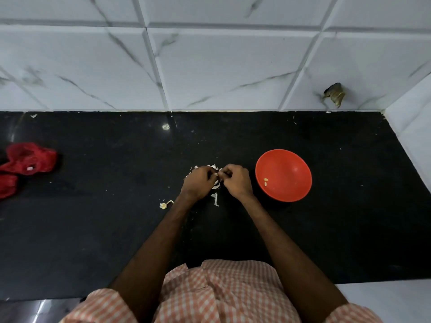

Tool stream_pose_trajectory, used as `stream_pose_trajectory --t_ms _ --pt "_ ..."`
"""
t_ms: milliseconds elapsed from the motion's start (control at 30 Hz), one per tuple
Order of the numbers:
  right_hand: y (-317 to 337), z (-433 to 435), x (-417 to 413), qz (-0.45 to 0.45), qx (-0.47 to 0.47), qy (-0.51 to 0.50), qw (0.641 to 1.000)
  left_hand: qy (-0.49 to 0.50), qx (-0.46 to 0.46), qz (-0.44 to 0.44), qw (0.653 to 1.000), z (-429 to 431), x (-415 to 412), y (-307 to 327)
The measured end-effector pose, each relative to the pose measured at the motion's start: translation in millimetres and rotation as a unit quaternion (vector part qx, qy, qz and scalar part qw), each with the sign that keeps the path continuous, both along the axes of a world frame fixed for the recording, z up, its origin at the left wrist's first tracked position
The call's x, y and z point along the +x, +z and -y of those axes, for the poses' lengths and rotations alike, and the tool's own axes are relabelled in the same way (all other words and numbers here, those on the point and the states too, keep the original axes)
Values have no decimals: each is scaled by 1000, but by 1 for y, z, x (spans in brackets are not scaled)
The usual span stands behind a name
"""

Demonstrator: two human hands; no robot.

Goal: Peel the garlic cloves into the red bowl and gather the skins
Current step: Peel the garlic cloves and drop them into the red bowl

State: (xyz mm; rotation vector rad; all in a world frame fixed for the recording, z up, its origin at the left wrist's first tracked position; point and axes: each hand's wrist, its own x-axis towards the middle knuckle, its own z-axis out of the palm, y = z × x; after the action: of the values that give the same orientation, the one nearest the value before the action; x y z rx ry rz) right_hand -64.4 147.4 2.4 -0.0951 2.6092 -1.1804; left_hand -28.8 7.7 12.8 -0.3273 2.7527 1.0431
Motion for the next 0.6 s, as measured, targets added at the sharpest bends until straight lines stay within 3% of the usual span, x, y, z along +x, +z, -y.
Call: stream_pose_trajectory --t_ms 200,333,600 --pt "3 2 -3 -7 -17 6 1000 -45 -7 12 999 -3 -2 4" --pt "3 1 -6 2 -50 -13 999 -12 63 7 998 -2 -3 -1" --pt "13 -1 -5 56 -160 -58 984 12 119 -42 992 -5 -3 0"
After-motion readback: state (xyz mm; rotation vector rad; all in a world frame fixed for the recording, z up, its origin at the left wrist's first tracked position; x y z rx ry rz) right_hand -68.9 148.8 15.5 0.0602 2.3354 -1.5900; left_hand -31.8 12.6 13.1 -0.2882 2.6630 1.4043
